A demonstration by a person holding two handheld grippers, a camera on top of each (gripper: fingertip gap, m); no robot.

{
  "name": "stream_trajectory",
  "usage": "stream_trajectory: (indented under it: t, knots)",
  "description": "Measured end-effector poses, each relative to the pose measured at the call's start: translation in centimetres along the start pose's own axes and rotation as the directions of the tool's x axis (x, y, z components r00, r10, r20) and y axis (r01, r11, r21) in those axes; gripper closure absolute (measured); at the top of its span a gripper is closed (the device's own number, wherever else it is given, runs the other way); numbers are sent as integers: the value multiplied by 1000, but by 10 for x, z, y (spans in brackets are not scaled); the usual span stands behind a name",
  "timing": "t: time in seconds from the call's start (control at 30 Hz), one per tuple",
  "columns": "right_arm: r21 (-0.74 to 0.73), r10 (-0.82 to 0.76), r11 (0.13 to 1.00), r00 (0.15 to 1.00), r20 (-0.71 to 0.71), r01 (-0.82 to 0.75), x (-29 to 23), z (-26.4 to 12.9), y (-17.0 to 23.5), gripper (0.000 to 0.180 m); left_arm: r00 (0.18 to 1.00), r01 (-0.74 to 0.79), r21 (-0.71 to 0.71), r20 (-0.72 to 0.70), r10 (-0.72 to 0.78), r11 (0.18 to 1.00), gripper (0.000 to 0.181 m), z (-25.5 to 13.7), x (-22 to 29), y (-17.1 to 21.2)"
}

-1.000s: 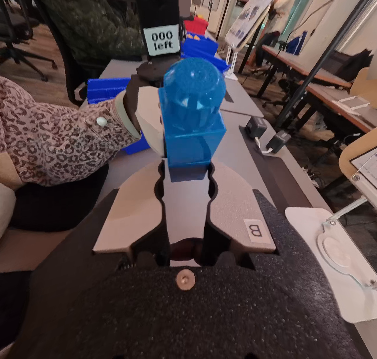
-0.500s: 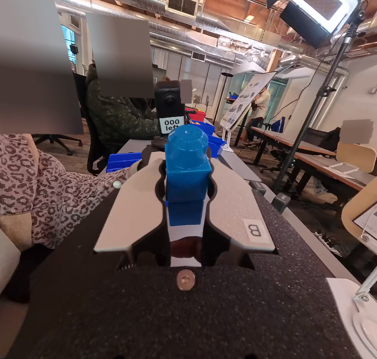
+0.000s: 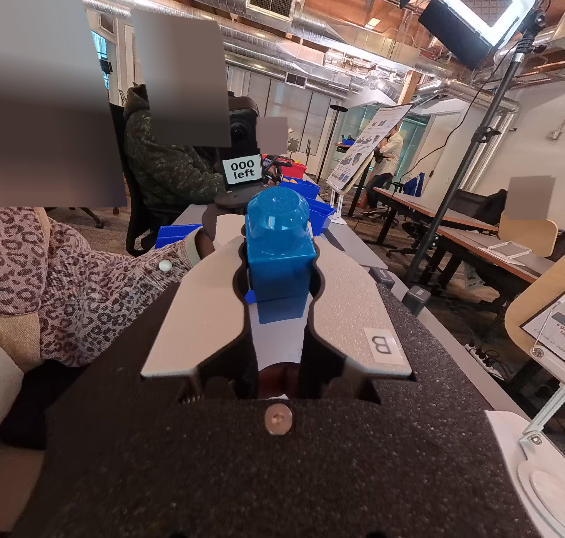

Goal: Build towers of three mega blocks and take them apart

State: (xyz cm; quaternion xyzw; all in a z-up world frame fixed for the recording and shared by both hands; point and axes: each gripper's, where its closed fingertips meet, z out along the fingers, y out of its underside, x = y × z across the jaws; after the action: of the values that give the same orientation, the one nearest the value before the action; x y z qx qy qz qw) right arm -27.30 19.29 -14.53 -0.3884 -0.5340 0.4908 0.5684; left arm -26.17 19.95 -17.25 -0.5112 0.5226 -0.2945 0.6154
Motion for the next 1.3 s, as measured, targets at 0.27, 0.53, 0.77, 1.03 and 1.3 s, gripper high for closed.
stream_trajectory:
  t: [0.27, 0.53, 0.77, 1.03, 1.3]
  knots:
    - [138, -36, 990, 999, 21, 33, -2, -10, -16, 143, 998, -46, 37, 52, 44, 998, 132, 3, 3, -21]
    - [287, -51, 958, 996, 79, 26, -14, -17, -38, 143, 968, -220, -31, 121, 222, 975, 142, 15, 8, -28]
    - [300, -91, 952, 992, 90, 60, -20, -19, -41, 143, 939, -304, -68, 144, 311, 950, 143, 15, 12, -36]
    - [240, -93, 969, 989, 115, 63, -22, -16, -30, 143, 963, -245, -89, 88, 253, 965, 144, 14, 16, -28]
    - [223, -113, 971, 984, 140, 80, -26, -16, -26, 143, 973, -222, -85, 47, 227, 971, 144, 15, 20, -25]
